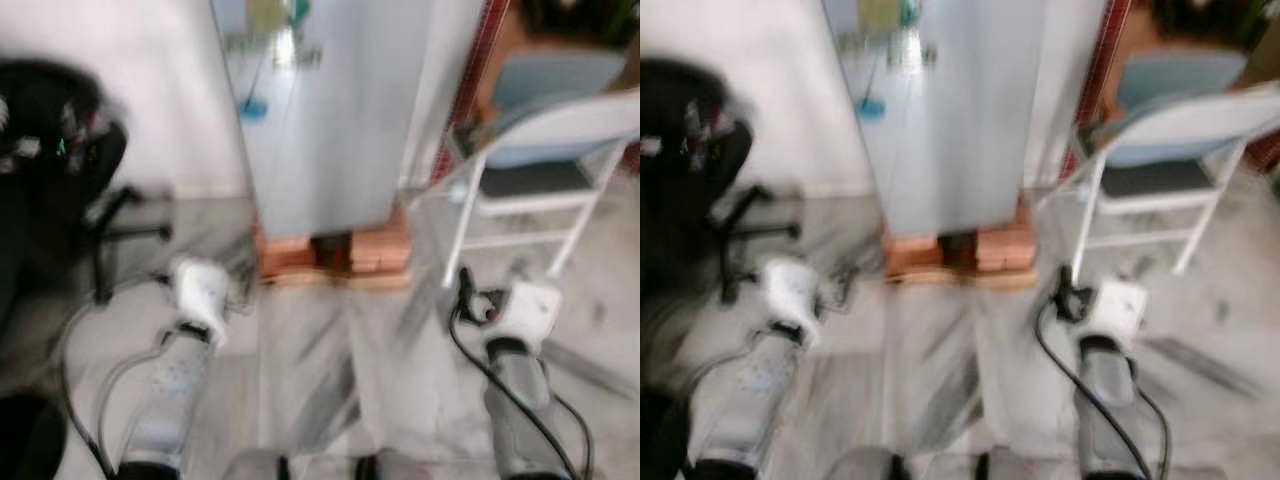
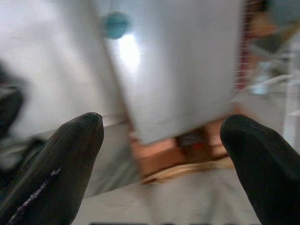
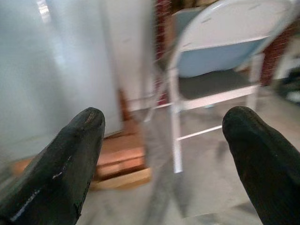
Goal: Restocking fridge
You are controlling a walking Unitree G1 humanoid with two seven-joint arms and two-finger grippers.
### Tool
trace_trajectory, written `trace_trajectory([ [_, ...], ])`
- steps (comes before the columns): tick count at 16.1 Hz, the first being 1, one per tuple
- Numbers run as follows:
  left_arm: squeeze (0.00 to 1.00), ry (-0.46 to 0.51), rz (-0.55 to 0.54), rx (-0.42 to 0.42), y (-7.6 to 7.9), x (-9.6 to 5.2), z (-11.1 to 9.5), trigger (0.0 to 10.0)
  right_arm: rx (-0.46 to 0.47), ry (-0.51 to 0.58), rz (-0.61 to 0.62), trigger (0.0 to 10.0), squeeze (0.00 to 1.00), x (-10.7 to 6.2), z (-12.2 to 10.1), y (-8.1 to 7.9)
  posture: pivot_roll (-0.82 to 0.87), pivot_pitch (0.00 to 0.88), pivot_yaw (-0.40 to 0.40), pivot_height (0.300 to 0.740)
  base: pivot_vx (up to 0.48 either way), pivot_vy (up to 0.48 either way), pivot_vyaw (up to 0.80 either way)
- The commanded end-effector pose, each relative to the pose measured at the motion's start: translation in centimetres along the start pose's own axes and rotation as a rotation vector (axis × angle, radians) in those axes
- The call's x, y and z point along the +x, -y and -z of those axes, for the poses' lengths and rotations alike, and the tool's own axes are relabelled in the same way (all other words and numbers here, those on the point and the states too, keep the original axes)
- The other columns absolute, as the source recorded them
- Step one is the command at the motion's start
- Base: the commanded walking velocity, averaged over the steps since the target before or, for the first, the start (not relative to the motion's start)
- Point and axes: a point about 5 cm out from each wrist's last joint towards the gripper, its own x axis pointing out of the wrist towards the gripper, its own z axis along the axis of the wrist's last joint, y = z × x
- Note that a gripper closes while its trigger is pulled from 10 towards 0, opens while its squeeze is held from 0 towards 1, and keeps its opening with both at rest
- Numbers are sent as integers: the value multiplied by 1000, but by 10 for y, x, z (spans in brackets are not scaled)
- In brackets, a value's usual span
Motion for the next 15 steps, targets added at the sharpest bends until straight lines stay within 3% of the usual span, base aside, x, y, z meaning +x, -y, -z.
trace_trajectory([
  [1,0,13,-14,6,-8,-1,-1,10000,15,12,-28,10000,0,4,-3,-9,71,80,0,740,0,480,-419],
  [4,0,55,-75,-28,-15,1,-11,10000,17,20,-60,10000,0,14,-10,-20,86,100,-31,740,0,471,-800],
  [8,0,35,-68,-19,-20,-2,-4,10000,11,11,-84,10000,0,12,-7,-22,86,100,-43,740,0,456,-800],
  [15,0,20,-60,-29,-13,-5,-1,10000,6,6,-103,10000,0,11,-7,-23,90,104,-54,740,0,434,-764],
])
